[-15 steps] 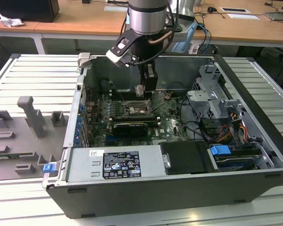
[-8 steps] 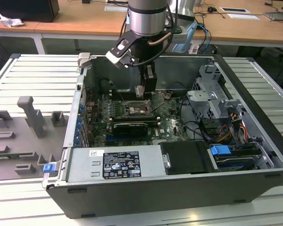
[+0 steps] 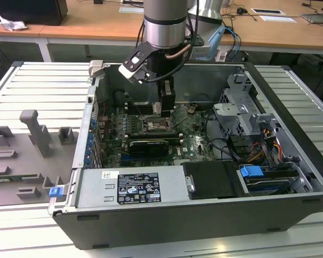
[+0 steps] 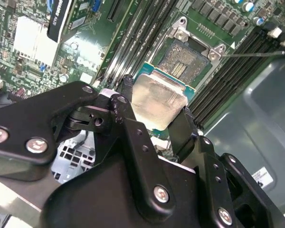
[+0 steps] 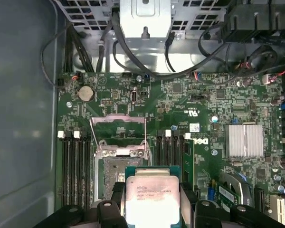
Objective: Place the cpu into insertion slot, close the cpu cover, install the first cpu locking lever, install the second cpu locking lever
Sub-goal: 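Place the cpu into insertion slot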
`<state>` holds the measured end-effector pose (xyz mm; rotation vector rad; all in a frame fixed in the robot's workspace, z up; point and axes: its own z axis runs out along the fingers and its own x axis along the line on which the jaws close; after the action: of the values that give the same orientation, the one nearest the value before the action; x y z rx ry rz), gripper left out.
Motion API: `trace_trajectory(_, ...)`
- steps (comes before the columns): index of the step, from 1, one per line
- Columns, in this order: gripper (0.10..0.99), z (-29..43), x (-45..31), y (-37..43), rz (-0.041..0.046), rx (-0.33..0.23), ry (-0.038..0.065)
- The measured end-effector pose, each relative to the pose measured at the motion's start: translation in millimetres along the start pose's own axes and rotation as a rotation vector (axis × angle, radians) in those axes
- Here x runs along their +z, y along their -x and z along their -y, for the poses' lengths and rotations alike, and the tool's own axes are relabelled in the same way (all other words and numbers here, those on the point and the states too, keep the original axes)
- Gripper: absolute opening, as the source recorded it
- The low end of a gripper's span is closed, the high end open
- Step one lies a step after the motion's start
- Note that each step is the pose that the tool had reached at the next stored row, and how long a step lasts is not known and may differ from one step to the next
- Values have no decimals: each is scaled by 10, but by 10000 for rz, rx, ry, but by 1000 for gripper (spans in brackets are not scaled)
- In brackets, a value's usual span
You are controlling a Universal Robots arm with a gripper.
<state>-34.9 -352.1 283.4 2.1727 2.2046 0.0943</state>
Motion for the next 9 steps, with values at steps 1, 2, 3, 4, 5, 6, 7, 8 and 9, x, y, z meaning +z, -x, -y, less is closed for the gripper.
trace_trajectory(1, 541, 2, 17, 0, -17, -210, -2)
trace_trajectory(2, 541, 3, 22, 0, -28, -393, -4)
trace_trajectory(3, 541, 3, 24, 0, -29, -418, -5)
trace_trajectory(4, 541, 3, 29, 0, -34, -421, -3)
trace_trajectory(5, 541, 3, 33, 0, -34, -422, -3)
trace_trajectory(6, 541, 3, 38, 0, -34, -423, -3)
trace_trajectory(7, 541, 4, 50, 0, -33, -423, -3)
trace_trajectory(8, 541, 5, 54, 0, -33, -423, -3)
trace_trajectory(9, 541, 5, 57, 0, -32, -423, -4)
